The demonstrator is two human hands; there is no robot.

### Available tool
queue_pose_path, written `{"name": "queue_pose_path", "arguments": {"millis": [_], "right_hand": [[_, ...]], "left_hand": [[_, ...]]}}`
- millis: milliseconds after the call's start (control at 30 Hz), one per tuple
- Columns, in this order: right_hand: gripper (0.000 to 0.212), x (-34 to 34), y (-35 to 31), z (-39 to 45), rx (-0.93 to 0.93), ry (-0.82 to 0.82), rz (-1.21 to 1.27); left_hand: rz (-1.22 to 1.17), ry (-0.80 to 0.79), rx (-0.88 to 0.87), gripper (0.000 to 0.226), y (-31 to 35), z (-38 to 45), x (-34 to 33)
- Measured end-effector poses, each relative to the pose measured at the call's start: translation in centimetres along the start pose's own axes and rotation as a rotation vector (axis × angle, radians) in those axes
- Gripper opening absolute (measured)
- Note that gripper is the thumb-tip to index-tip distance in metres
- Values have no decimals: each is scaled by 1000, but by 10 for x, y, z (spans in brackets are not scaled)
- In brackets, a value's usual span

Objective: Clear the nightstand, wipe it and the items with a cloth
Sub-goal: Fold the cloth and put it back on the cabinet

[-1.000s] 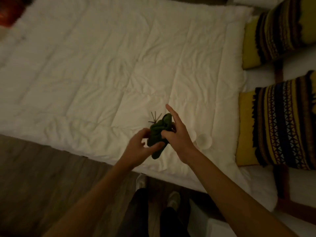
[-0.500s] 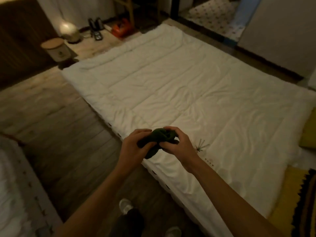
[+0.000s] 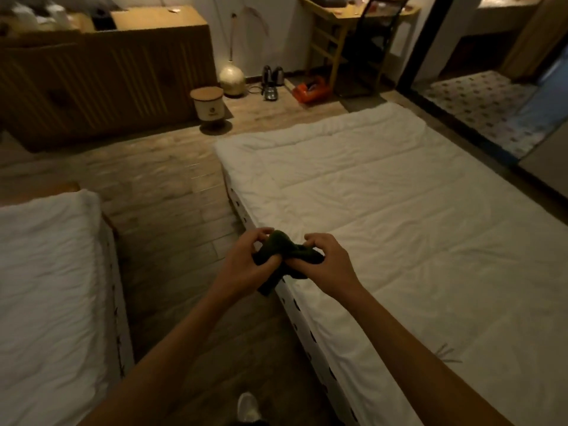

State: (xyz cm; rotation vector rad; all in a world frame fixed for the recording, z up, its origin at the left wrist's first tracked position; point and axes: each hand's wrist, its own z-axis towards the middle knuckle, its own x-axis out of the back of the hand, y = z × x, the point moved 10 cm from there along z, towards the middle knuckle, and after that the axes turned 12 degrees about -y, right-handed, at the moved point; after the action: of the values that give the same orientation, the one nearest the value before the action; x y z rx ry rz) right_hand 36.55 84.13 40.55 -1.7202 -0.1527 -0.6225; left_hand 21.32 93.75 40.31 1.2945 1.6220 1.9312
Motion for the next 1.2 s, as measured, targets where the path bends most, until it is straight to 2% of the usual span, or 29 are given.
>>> {"name": "queue_pose_path", "arguments": {"millis": [67,133,200,300,467,567,667,933,1033,1200], "right_hand": [[23,-21,-15,19,44,-143,43],[20,-42,-29,40,77,-247,123],[19,-52,-36,58,90,-275,192],[18,-67,-41,93,93,-297,296],[17,-83,-41,174,47,-314,456],[16,-92,-47,232,76,-349,440],[18,-96,-55,301,87,-369,394],[12,-91,-80,471,96,-432,314],[21,-101,-90,528,111,-476,306],[59,-129,-103,617,79,-596,272]], "left_hand": [[-47,-45,8,57,-7,2,17],[-121,-76,31,63,-19,4,38],[-171,-65,31,53,-27,7,55],[-216,12,106,23,-54,16,85],[-282,80,155,52,-92,56,141],[-197,27,169,56,-104,97,171],[-78,-5,207,41,-117,146,205],[12,78,315,26,-147,253,315],[22,116,320,24,-158,287,351],[107,241,273,24,-177,343,417]]}}
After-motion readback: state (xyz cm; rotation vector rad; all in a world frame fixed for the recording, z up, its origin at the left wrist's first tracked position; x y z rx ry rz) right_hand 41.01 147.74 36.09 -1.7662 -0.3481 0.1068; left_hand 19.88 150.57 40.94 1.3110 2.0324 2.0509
